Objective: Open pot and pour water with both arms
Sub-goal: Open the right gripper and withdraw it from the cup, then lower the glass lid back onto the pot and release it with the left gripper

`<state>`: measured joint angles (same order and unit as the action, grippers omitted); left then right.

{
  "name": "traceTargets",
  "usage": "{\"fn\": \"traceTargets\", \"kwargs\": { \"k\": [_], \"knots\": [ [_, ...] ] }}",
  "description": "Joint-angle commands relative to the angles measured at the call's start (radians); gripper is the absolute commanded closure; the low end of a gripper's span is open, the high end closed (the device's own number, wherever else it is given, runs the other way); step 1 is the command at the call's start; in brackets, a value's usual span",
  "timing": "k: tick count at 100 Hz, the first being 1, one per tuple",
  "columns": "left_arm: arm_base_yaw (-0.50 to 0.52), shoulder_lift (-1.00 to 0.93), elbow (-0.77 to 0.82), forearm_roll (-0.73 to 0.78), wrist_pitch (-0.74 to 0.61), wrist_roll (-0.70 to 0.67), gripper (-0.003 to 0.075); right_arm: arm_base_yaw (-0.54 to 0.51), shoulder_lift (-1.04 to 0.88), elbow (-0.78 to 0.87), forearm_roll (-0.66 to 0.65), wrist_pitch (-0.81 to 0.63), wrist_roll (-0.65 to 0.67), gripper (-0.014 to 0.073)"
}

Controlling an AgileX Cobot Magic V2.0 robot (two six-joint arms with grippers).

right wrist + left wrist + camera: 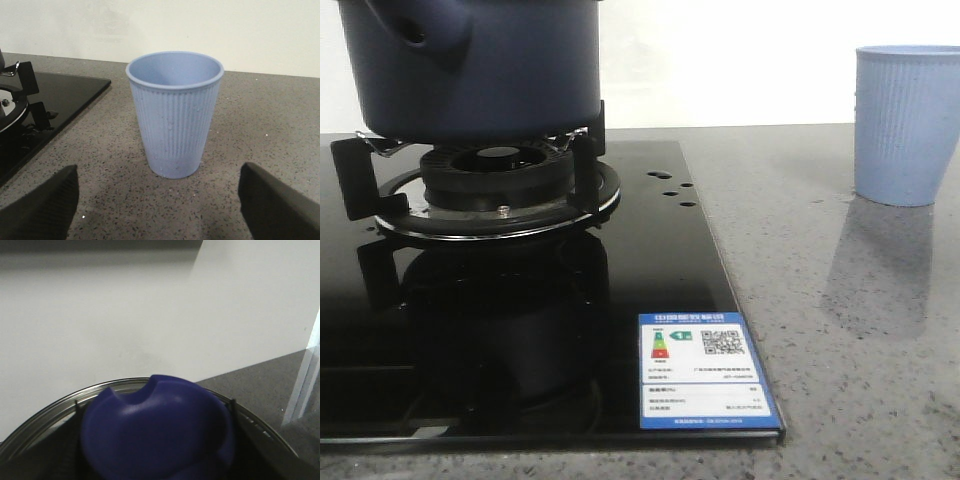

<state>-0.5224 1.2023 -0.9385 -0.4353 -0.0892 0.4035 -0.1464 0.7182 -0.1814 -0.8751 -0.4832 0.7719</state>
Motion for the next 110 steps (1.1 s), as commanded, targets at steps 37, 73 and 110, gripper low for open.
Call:
{"fn": "traceTargets", "kwargs": {
  "k": [37, 73, 110],
  "knots": [
    [-0.015, 0.076, -0.037, 0.001, -0.16, -0.003, 0.036, -0.006, -0.005, -0.024, 0.013, -0.044, 0.006, 0.0005],
    [-0.015, 0.09, -0.037, 0.001, -0.163, -0.007, 0.036, -0.006, -0.005, -0.024, 0.013, -0.044, 0.006, 0.0005],
    [-0.015, 0.101, -0.037, 0.001, -0.161, -0.009, 0.0359, -0.006, -0.005, -0.024, 0.013, -0.044, 0.006, 0.0005]
  ]
}}
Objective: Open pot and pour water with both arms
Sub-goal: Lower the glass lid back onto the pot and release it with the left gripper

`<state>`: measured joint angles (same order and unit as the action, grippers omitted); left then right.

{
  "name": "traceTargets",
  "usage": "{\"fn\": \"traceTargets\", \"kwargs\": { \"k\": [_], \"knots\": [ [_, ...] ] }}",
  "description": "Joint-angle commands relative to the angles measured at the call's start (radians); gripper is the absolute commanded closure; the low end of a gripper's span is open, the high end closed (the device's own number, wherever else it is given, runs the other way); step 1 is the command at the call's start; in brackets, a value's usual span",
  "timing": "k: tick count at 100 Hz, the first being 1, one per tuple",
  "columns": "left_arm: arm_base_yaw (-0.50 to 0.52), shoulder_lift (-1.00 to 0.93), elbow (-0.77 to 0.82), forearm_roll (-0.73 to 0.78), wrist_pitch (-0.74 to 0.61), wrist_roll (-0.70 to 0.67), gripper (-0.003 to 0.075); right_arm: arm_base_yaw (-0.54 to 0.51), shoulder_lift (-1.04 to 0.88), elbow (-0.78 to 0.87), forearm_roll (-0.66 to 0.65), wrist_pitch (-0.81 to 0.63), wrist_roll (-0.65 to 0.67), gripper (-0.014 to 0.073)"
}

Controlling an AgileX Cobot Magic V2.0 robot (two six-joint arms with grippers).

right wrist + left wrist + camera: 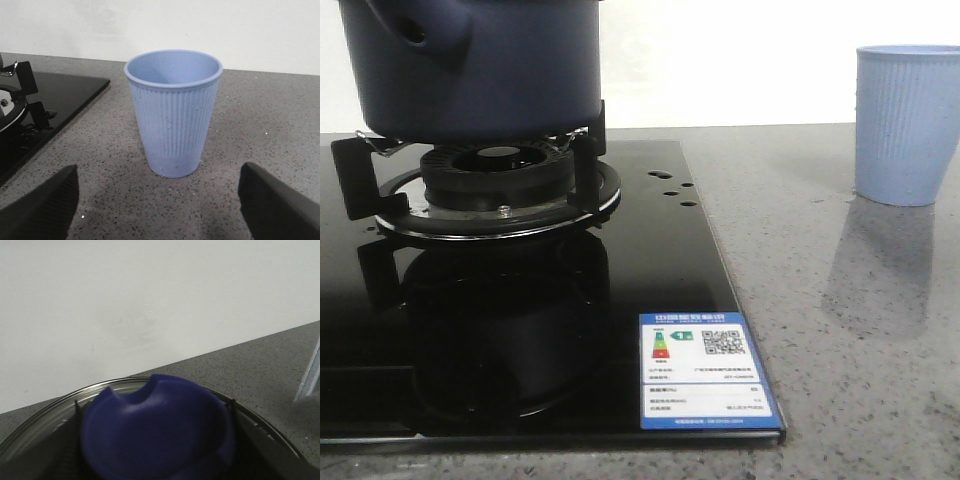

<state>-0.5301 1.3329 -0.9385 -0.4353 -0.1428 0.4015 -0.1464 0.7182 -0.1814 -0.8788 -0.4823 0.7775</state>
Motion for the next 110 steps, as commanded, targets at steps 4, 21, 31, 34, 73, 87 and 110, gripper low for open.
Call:
{"fn": "traceTargets", "kwargs": {
  "k": [4, 21, 31, 34, 73, 87, 110],
  "knots": [
    [-0.008, -0.03, -0.037, 0.001, -0.105, -0.007, 0.0358, -0.006, -0.005, -0.024, 0.017, -0.045, 0.001, 0.0005],
    [-0.008, -0.03, -0.037, 0.001, -0.085, -0.007, 0.0251, -0.006, -0.005, -0.024, 0.017, -0.045, 0.001, 0.0005],
    [-0.008, -0.031, -0.037, 0.001, -0.085, -0.007, 0.0151, -0.006, -0.005, -0.024, 0.017, -0.045, 0.001, 0.0005],
    [-0.008, -0.034, -0.037, 0.001, -0.085, -0.007, 0.0143, -0.006, -0.005, -0.024, 0.017, -0.045, 0.001, 0.0005],
    [0.001, -0.229, -0.037, 0.005, -0.093, -0.001, 0.0149, -0.006, -0.007, -0.026, 0.019, -0.165, 0.001, 0.0006],
    [0.053, -0.323, -0.037, 0.013, -0.073, -0.001, 0.0152, -0.006, -0.007, -0.067, 0.048, -0.259, 0.001, 0.007],
    [0.2, -0.446, -0.037, 0.013, 0.025, -0.001, 0.0442, -0.006, -0.007, -0.266, 0.048, -0.244, 0.001, 0.052]
  ]
}}
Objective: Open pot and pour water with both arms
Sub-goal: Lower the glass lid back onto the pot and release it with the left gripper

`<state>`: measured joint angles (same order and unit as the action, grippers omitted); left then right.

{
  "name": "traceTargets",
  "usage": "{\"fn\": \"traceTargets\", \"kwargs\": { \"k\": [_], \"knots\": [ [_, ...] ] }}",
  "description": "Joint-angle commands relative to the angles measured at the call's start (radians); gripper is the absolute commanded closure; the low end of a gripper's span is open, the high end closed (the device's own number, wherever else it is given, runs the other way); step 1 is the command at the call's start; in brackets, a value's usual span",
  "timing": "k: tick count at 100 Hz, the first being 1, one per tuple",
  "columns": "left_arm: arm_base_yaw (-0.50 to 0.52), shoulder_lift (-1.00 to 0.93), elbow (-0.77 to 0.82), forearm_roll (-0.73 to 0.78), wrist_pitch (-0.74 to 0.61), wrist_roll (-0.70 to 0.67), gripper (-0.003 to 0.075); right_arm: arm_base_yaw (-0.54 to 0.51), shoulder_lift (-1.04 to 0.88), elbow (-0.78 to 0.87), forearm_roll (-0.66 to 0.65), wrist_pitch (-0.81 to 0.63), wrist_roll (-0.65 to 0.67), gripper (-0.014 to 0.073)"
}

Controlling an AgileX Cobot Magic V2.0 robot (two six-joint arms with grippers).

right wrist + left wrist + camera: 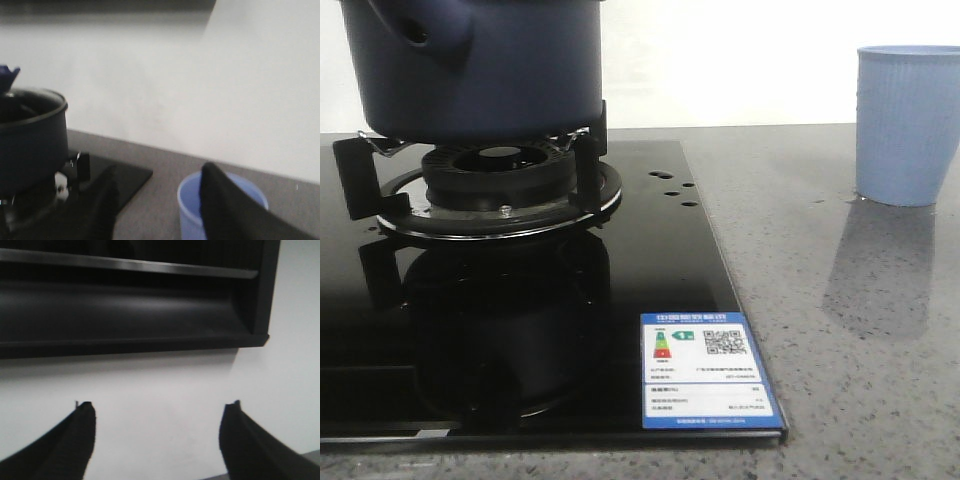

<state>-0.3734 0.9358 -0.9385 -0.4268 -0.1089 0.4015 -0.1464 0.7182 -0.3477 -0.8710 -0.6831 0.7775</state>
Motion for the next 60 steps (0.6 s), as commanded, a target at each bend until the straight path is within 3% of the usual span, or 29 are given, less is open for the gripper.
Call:
{"fn": "traceTargets", "kwargs": {
  "k": [1, 6, 13, 30, 46, 60],
  "knots": [
    [0.047, -0.052, -0.037, 0.005, -0.002, -0.001, 0.0472, -0.006, -0.007, -0.105, 0.04, -0.033, 0.001, 0.0537],
    [0.077, -0.073, -0.033, 0.005, 0.043, -0.001, 0.058, -0.006, -0.007, -0.14, 0.04, -0.001, 0.001, 0.0657],
    [0.115, -0.108, -0.022, 0.005, 0.109, -0.001, 0.0734, -0.006, -0.007, -0.171, 0.04, 0.045, 0.001, 0.0655],
    [0.164, -0.25, 0.102, 0.005, 0.092, -0.001, 0.0736, -0.006, -0.072, -0.133, 0.04, 0.038, 0.003, 0.0655],
    [0.166, -0.466, 0.295, 0.005, 0.048, -0.001, 0.0736, -0.006, -0.218, 0.009, 0.04, 0.01, -0.001, 0.0655],
    [0.166, -0.686, 0.467, -0.024, 0.054, -0.001, 0.0736, -0.006, -0.355, 0.135, 0.04, 0.085, -0.001, 0.0655]
  ]
}}
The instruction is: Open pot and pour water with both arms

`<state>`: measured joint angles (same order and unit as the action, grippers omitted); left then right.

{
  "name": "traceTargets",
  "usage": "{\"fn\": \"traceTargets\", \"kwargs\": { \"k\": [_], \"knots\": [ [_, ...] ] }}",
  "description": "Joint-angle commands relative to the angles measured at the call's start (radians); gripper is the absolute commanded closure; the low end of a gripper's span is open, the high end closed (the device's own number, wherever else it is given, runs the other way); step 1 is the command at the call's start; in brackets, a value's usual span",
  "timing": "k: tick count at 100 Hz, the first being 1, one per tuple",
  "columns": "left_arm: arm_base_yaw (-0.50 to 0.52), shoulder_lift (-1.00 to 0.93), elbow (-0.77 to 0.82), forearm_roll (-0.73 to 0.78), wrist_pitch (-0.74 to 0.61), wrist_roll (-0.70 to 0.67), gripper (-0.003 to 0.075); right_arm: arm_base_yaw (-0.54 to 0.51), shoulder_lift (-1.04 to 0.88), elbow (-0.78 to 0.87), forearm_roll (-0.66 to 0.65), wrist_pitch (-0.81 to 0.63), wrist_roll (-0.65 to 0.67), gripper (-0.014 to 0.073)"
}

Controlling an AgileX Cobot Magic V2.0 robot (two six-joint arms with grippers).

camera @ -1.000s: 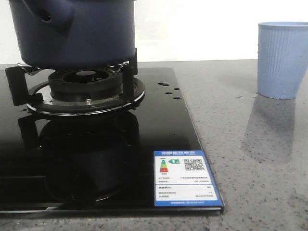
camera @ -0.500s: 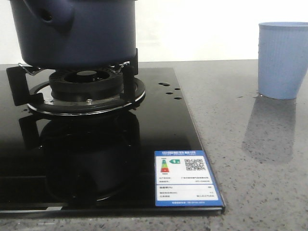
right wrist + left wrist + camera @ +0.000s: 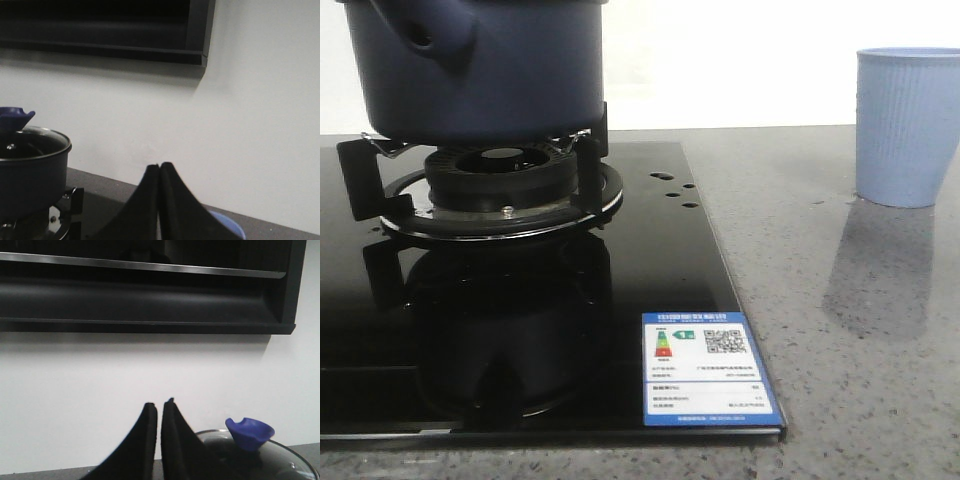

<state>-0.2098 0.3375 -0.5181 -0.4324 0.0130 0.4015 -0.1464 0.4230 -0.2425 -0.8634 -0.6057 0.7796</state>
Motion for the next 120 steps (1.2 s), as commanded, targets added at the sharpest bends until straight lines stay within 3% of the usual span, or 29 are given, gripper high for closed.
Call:
{"fn": "traceTargets", "kwargs": {
  "k": [1, 25, 120],
  "knots": [
    [0.002, -0.109, 0.062, -0.018, -0.068, -0.001, 0.0736, -0.006, -0.073, 0.04, 0.033, 0.02, -0.003, 0.0655],
    [0.002, -0.367, 0.224, -0.021, -0.047, -0.001, 0.0736, -0.006, -0.23, 0.12, 0.033, 0.153, -0.003, 0.0655],
    [0.002, -0.351, 0.233, 0.002, -0.042, -0.001, 0.0736, -0.006, -0.237, 0.12, 0.033, 0.174, -0.003, 0.0655]
  ]
}}
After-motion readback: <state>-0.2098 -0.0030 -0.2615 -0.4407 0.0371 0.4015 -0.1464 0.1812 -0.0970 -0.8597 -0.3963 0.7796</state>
